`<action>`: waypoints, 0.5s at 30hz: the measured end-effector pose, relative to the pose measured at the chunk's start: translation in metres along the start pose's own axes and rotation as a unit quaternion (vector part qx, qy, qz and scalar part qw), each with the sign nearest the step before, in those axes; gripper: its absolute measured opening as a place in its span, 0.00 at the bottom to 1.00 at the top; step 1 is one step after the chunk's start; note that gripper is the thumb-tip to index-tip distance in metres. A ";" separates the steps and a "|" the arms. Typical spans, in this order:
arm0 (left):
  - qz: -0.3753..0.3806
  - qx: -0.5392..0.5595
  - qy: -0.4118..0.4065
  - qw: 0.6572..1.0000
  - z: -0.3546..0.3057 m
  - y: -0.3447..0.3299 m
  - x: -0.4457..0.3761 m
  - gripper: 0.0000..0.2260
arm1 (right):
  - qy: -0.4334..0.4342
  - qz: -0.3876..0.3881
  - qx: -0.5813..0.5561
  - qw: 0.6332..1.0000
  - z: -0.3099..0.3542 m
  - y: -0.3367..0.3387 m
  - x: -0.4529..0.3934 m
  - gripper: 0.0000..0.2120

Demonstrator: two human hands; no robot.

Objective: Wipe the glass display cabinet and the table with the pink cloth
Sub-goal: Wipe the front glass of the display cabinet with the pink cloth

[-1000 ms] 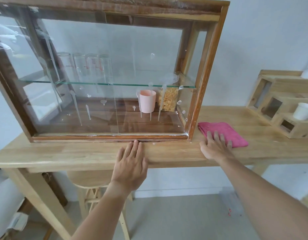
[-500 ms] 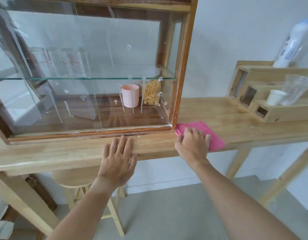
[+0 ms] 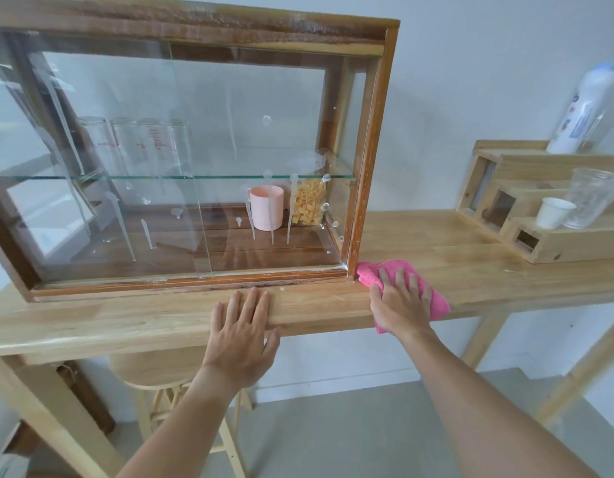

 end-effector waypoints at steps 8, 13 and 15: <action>-0.010 0.022 -0.018 1.000 -0.008 0.007 0.004 0.38 | 0.061 -0.159 -0.002 0.985 0.017 -0.032 0.024 0.41; 0.015 0.014 -0.017 1.000 -0.009 0.016 0.010 0.42 | 0.139 -0.282 -0.283 0.906 0.055 -0.040 0.054 0.30; -0.021 0.019 -0.026 0.999 -0.003 0.022 0.011 0.40 | 0.134 -0.280 -0.498 0.810 0.074 -0.031 0.063 0.30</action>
Point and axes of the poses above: each hand's wrist, its own x-axis away from the middle knuckle, its own y-axis out of the back of the hand, z = x × y, the point moved 3 cm from there along -x, towards the middle knuckle, and after that the axes turned 15 degrees about z, right-handed, at the moved point
